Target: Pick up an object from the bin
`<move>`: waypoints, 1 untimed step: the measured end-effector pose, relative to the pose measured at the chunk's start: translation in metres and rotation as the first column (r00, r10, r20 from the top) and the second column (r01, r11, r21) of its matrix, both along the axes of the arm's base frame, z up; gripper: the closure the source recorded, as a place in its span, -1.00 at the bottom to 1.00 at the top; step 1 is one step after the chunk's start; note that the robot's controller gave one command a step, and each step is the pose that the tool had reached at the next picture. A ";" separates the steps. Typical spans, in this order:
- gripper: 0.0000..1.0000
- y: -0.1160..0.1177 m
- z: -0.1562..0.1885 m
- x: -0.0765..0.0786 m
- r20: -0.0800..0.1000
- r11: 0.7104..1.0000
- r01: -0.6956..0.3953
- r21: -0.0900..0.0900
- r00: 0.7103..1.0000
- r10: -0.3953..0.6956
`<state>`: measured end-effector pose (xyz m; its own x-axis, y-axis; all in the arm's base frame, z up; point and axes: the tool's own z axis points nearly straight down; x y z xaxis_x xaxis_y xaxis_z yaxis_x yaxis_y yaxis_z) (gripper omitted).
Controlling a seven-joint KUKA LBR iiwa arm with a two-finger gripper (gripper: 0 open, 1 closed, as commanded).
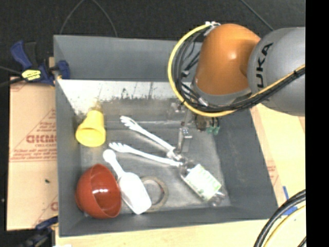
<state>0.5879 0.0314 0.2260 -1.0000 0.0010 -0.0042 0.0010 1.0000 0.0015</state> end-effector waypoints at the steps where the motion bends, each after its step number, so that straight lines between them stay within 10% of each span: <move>1: -1.00 0.000 0.000 0.000 0.000 1.000 0.000 0.000 1.000 0.000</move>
Offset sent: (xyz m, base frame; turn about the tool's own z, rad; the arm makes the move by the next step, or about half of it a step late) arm -0.0123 -0.0011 -0.0679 -0.1751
